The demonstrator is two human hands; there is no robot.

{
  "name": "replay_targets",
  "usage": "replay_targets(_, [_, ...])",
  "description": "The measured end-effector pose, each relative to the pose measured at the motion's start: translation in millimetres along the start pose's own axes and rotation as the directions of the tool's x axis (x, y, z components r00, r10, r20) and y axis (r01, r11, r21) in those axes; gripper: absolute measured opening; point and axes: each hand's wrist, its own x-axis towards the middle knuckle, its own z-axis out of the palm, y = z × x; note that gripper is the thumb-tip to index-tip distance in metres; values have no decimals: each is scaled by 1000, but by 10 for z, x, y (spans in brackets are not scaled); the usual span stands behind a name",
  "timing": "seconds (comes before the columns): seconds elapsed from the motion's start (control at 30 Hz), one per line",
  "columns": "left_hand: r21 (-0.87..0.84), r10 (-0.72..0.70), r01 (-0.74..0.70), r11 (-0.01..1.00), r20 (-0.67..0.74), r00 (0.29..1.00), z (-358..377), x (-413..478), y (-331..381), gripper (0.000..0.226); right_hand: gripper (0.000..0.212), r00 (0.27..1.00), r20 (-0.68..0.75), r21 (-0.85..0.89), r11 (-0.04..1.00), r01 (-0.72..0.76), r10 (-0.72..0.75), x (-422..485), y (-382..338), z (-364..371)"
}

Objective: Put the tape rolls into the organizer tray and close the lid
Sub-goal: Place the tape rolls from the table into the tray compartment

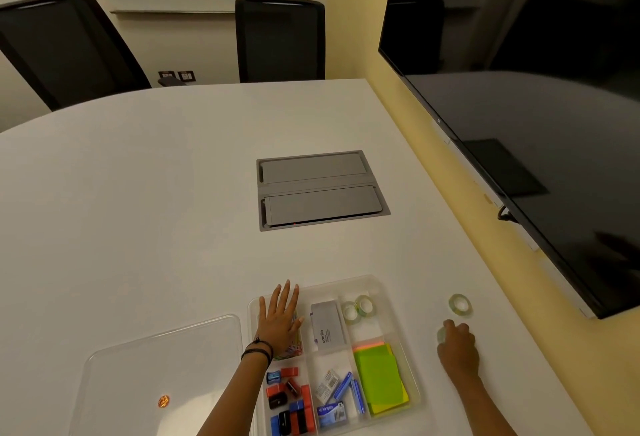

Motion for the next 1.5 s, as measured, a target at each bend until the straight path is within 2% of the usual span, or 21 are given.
replay_targets(0.1, [3,0,0,1000,3,1000,4,5,-5,63,45,1000,22,7,1000,1,-1,-6,-49,0])
replay_targets(0.23, [8,9,-9,1000,0,1000,10,12,-13,62,49,1000,7,193,981,-8,7,20,-207,-109])
replay_targets(0.33, [17,7,-7,1000,8,1000,8,11,-14,61,46,998,-58,448,892,59,-37,57,-412,-257])
replay_targets(0.47, [23,0,-1,1000,17,1000,-5,10,-5,62,36,979,-89,571,796,202,-184,82,-720,-430])
replay_targets(0.57, [29,-6,5,1000,18,1000,1,9,-7,61,26,972,-51,604,767,214,-230,60,-922,-459])
replay_targets(0.67, [26,-12,12,1000,4,1000,13,10,-11,57,24,953,59,657,730,188,-298,13,-1087,-417])
replay_targets(0.8, [-37,-1,1,999,-15,1000,21,5,-26,56,22,892,249,585,793,173,-378,-49,-1225,-293])
replay_targets(0.93, [-37,11,-14,999,-62,998,33,-25,-24,59,32,844,291,363,868,338,-450,-96,-1231,-137])
replay_targets(1.03, [48,59,-48,998,-277,959,51,-12,-48,77,23,820,283,279,861,426,-498,-126,-1248,-95])
replay_targets(1.17, [0,78,-80,997,-234,969,99,1,-91,101,32,804,297,222,856,466,-515,-140,-1293,-45])
replay_targets(1.33, [32,27,-24,999,-96,995,96,19,-72,93,47,808,297,200,861,468,-509,-178,-1295,54])
replay_targets(1.5, [11,12,-11,1000,-98,995,58,6,-43,85,37,787,285,222,837,501,-547,-154,-1259,43])
